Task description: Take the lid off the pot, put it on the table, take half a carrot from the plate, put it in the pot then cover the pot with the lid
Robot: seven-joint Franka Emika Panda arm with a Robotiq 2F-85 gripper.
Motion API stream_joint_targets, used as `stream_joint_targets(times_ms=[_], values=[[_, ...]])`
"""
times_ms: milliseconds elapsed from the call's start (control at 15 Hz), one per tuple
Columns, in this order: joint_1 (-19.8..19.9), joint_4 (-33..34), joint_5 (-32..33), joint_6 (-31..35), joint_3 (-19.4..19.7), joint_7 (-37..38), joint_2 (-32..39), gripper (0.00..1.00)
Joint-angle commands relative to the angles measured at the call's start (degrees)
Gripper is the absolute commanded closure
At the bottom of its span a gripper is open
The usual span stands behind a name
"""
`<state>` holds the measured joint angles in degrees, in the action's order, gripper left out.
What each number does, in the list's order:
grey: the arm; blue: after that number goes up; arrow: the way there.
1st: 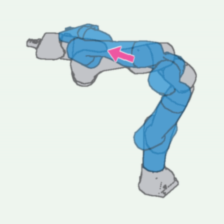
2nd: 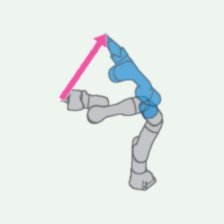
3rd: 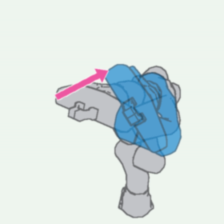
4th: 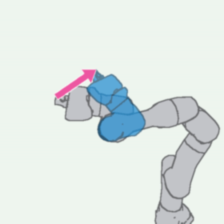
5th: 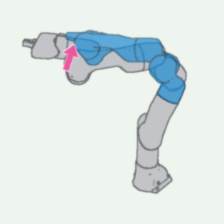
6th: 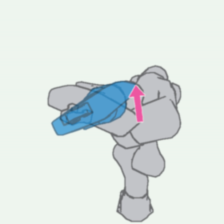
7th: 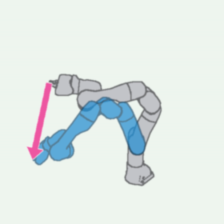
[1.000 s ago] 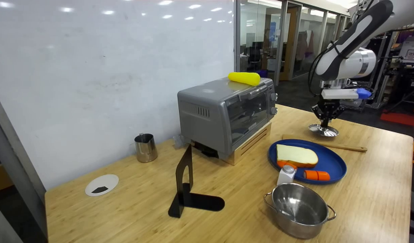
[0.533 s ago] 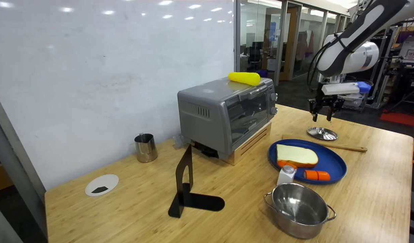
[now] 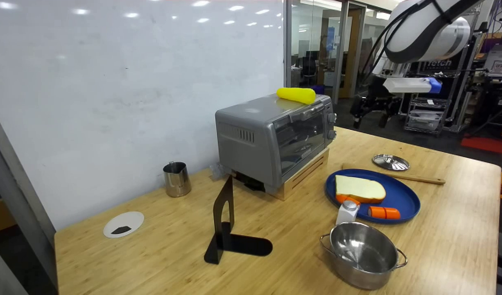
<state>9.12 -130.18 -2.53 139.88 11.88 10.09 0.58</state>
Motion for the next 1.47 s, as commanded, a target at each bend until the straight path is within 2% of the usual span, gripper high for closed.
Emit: stream_joint_targets(times_ms=[0,267,667,933,1133,1333,1400], values=[[-2.3,-6.4,-4.9,-1.5,-3.4,-8.1,-5.1,0.00],[-5.8,-12.3,-9.8,-4.3,-6.2,-16.4,-7.9,0.00],[-9.4,-19.6,-7.8,-14.9,-8.1,-26.4,-13.6,0.00],[-9.5,-22.3,-3.6,-25.5,-7.3,-34.6,-17.4,0.00],[-9.3,-22.1,3.2,-30.8,-6.5,-41.0,-18.6,0.00],[-9.6,-21.6,9.7,-30.5,-6.1,-46.1,-18.1,0.00],[-9.9,-21.4,6.9,-30.5,-6.3,-42.8,-17.8,0.00]])
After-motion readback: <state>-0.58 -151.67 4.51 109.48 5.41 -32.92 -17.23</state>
